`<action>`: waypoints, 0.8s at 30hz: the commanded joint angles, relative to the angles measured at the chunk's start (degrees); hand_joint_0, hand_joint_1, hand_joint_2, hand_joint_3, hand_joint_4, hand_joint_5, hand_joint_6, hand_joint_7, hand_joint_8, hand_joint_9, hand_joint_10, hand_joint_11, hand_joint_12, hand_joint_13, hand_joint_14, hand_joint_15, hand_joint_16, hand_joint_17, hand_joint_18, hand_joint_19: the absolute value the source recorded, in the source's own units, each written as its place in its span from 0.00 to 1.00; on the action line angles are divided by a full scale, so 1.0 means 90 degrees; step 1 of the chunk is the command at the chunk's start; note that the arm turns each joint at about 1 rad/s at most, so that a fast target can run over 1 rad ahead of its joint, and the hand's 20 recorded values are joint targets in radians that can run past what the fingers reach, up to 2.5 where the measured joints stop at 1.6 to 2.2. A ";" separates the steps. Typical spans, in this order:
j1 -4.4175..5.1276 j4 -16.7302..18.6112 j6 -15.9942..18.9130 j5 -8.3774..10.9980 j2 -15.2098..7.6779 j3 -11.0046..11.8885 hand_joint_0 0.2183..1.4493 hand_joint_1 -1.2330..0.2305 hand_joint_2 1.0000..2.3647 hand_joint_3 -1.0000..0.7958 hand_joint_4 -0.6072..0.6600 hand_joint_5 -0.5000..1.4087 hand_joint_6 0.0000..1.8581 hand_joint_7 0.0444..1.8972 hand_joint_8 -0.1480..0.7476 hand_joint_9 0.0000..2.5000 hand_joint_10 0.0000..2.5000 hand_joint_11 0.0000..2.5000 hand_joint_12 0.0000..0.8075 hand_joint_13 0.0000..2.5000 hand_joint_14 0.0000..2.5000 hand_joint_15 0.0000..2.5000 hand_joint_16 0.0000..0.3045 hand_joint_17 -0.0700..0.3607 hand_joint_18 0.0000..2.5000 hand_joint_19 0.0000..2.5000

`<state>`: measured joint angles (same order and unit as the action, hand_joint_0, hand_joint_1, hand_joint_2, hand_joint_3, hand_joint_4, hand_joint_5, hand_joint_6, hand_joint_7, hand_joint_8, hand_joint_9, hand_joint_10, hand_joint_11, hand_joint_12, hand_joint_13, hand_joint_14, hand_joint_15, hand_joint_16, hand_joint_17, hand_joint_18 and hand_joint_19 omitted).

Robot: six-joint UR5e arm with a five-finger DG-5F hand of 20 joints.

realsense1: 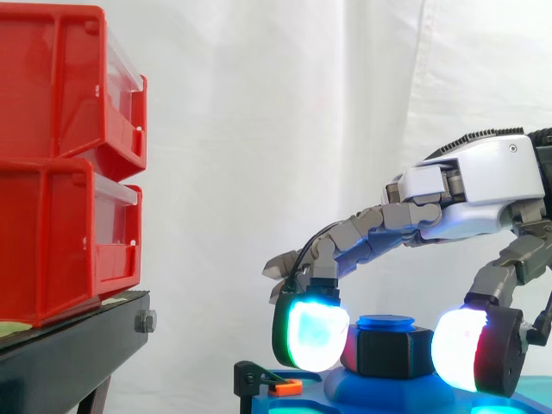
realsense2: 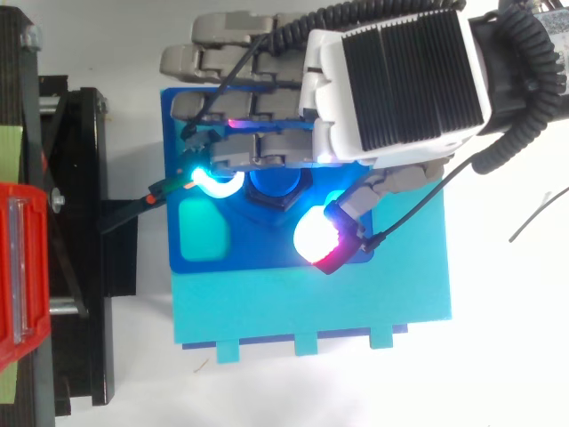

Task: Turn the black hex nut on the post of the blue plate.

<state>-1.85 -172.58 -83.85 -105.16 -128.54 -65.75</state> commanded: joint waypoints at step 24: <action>0.0000 0.0015 0.0000 0.0005 0.0005 0.0001 0.25 0.30 0.01 0.33 0.62 0.15 0.33 0.53 0.43 0.12 0.00 0.02 0.45 0.05 0.00 0.00 0.18 0.44 0.03 0.04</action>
<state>-1.85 -172.44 -83.85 -105.15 -128.52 -65.74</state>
